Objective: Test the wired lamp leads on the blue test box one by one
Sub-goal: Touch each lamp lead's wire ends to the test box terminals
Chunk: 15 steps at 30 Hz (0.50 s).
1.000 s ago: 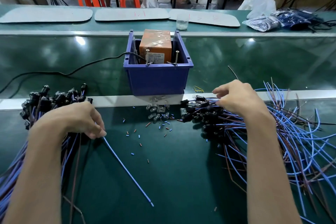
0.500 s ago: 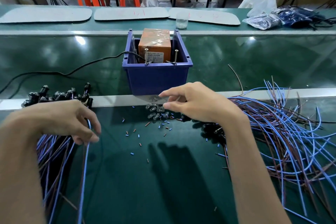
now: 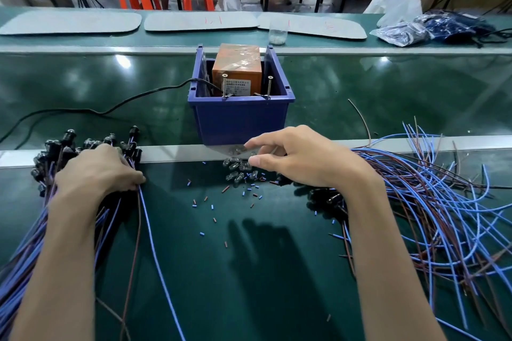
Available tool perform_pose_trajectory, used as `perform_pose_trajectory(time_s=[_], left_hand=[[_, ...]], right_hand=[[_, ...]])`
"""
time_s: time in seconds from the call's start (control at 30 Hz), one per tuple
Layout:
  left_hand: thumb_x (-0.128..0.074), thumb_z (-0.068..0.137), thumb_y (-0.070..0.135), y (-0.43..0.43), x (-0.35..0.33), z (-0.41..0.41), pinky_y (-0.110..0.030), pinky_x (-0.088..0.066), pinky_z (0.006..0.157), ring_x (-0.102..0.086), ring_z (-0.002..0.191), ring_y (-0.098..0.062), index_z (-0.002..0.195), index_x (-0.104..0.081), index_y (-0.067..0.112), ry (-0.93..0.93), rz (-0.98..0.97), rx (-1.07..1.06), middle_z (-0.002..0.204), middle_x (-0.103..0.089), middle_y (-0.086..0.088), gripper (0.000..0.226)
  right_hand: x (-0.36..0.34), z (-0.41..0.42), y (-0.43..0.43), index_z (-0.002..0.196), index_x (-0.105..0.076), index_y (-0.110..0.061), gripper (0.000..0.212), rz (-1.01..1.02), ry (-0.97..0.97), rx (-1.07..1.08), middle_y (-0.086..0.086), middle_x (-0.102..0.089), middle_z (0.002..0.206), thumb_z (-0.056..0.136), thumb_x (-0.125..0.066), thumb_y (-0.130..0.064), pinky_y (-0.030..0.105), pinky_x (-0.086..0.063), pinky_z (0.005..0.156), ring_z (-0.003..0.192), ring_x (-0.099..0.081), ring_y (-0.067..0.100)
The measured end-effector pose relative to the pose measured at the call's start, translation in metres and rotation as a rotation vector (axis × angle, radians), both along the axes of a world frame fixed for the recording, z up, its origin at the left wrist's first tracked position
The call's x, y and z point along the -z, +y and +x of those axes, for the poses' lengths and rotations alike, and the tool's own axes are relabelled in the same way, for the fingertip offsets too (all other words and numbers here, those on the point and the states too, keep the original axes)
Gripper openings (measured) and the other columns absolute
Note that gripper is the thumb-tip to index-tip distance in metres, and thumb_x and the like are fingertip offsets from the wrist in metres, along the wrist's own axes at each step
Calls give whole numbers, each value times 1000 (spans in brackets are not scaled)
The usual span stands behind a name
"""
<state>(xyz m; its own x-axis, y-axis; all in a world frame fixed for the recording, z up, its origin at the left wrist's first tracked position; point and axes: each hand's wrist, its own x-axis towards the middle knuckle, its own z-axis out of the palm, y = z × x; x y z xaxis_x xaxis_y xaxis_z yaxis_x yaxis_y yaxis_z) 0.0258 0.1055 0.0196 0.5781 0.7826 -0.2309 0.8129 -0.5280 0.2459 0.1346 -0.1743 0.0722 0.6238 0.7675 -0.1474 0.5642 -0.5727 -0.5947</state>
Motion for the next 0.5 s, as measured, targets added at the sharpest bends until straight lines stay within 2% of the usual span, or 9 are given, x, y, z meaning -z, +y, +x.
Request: perform_pose_trajectory(time_s=[0.1, 0.17, 0.23, 0.3, 0.37, 0.43, 0.5], left_hand=[[-77, 59, 39, 4, -11, -7, -43, -53, 88, -65, 86, -30, 58, -71, 26, -176, -45, -11, 80, -72, -11, 14], [-75, 53, 46, 9, -25, -13, -37, -51, 83, -65, 78, -28, 60, -73, 31, -306, -123, 9, 68, -72, -7, 16], [-81, 65, 42, 10, -36, -18, -31, -45, 76, -65, 70, -25, 65, -73, 40, -379, -171, 71, 59, -71, -2, 8], [-77, 77, 31, 5, -39, -17, -20, -51, 68, -67, 59, -13, 67, -74, 24, -500, -246, 94, 58, -70, 1, 12], [-72, 83, 24, -6, -38, -13, -9, -48, 50, -60, 45, 0, 72, -70, 13, -678, -465, 59, 63, -72, 4, 15], [-68, 84, 24, -16, -42, -12, -6, -44, 44, -55, 42, 4, 79, -67, 13, -804, -587, 62, 64, -72, 8, 12], [-68, 76, 33, -22, -52, -15, -4, -43, 46, -53, 42, 4, 78, -68, 16, -921, -605, 151, 65, -72, 10, 18]], right_hand=[[-1, 0, 0, 128, -60, -33, 36, 6, 7, -9, -16, -65, 96, 94, -57, -42, 25, -49, 84, 84, -57, -1], [-1, -1, 0, 128, -59, -33, 35, 12, 8, -14, -15, -66, 97, 94, -56, -42, 24, -48, 83, 82, -55, -3], [-1, -1, 0, 128, -60, -32, 35, 16, 7, -20, -15, -67, 99, 94, -56, -41, 22, -48, 81, 81, -55, -6], [-2, -3, 1, 127, -60, -32, 35, 22, 15, -29, -14, -68, 100, 94, -56, -41, 21, -48, 80, 81, -55, -8], [-2, -4, 2, 127, -60, -32, 34, 29, 22, -35, -14, -68, 99, 94, -56, -41, 18, -47, 76, 81, -55, -8], [-1, -4, 2, 126, -61, -31, 34, 43, 22, -33, -15, -68, 96, 94, -57, -42, 13, -44, 72, 77, -55, -9], [-1, -4, 2, 123, -63, -31, 33, 88, 26, -23, -18, -68, 85, 93, -56, -44, 10, -43, 67, 73, -56, -9]])
